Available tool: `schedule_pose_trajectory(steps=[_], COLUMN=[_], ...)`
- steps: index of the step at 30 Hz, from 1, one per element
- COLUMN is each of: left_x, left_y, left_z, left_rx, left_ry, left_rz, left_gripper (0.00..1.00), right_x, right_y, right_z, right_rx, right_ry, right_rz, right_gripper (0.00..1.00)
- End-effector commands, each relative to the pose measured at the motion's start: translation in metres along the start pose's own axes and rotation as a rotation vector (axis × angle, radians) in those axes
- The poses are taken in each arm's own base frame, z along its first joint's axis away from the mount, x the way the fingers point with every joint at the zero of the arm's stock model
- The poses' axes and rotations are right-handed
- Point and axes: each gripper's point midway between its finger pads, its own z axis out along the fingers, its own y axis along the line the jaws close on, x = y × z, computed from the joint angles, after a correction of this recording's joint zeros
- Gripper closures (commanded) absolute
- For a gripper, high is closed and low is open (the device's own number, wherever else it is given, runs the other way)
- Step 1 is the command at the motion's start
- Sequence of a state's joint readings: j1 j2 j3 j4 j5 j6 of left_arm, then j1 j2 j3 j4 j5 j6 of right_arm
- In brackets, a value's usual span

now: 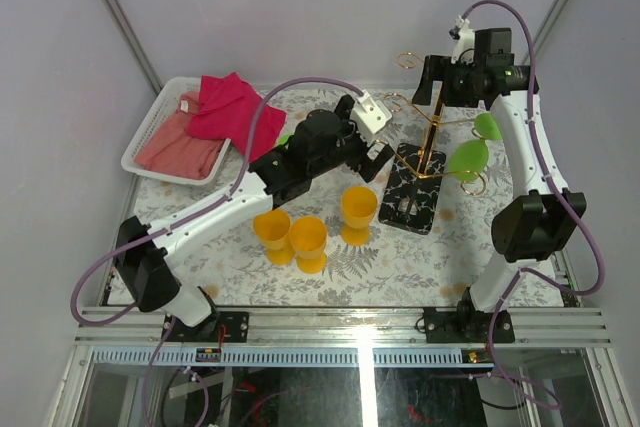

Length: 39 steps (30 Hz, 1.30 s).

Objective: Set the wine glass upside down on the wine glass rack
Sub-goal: Adjust the wine rack at the center of the board.

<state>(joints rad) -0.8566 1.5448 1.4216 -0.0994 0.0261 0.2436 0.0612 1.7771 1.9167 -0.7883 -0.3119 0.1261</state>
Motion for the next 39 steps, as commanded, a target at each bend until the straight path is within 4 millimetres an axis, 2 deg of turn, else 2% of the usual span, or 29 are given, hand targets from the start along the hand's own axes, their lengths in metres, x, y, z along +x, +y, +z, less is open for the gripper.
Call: schedule_pose_trajectory(steps=[1, 8, 21, 39], left_x=[-0.006, -0.009, 0.001, -0.01], left_y=[0.022, 0.029, 0.037, 0.039], left_z=[-0.008, -0.018, -0.025, -0.026], left_rx=[-0.102, -0.14, -0.193, -0.195], left_ry=[-0.018, -0.02, 0.005, -0.019], left_rz=[0.03, 0.038, 0.046, 0.06], left_gripper=[0.0, 0.0, 0.0, 0.0], right_x=[-0.008, -0.008, -0.005, -0.011], right_y=[0.022, 0.034, 0.054, 0.056], right_z=[-0.006, 0.002, 0.021, 0.02], right_rx=[-0.077, -0.117, -0.174, -0.175], right_ry=[-0.028, -0.016, 0.021, 0.003], right_rz=[-0.001, -0.005, -0.028, -0.04], right_gripper=[0.0, 0.0, 0.0, 0.0])
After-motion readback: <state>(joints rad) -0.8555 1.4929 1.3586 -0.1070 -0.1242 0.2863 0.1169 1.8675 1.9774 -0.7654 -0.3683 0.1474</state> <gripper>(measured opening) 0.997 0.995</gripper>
